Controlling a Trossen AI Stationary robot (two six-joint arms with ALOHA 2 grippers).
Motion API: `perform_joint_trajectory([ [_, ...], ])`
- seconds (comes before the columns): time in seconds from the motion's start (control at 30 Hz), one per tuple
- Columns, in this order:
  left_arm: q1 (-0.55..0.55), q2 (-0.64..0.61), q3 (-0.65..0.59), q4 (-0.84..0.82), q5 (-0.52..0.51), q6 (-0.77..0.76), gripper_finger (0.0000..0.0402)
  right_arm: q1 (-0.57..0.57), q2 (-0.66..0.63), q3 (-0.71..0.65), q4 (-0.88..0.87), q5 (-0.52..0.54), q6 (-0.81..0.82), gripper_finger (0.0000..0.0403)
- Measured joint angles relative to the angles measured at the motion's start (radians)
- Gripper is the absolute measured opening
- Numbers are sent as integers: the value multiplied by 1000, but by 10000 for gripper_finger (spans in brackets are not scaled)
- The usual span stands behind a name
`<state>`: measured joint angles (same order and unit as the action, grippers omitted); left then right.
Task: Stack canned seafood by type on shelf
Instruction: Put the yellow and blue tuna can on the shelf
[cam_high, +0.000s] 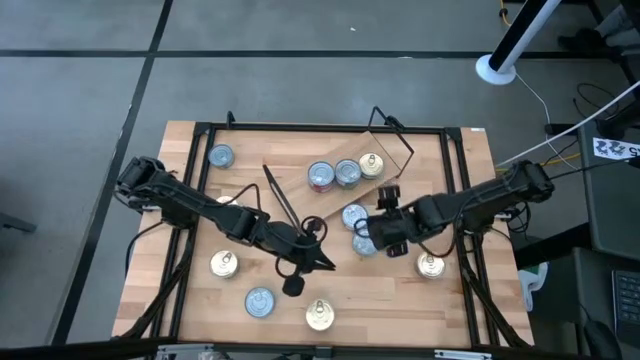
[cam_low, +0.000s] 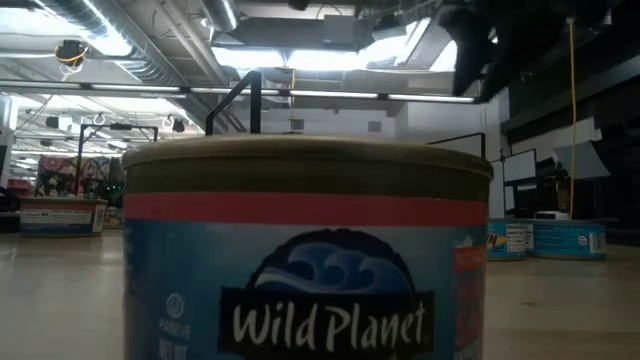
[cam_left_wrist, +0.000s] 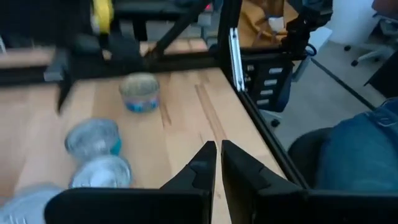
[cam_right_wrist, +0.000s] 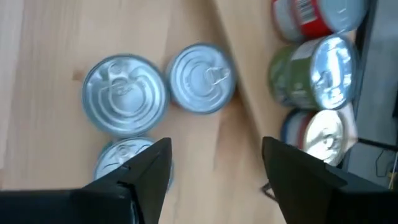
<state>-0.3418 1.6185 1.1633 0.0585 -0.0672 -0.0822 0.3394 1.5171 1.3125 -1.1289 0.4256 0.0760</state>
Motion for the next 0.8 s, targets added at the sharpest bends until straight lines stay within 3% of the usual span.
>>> perform_joint_trajectory([
  [0.2, 25, 61, 0, 162, 0, 91, 32, 37, -1, -114, 41, 0, 31, 250],
  [0.43, 83, 86, 0, 194, -15, 62, 69, 49, -56, -213, 101, 9, 105, 250],
  [0.63, 118, 94, 0, 185, -22, 61, 85, 48, -171, -402, 420, -14, 123, 250],
  [0.8, 129, 96, 0, 175, -24, 69, 86, 48, -175, -500, 615, -179, 103, 250],
])
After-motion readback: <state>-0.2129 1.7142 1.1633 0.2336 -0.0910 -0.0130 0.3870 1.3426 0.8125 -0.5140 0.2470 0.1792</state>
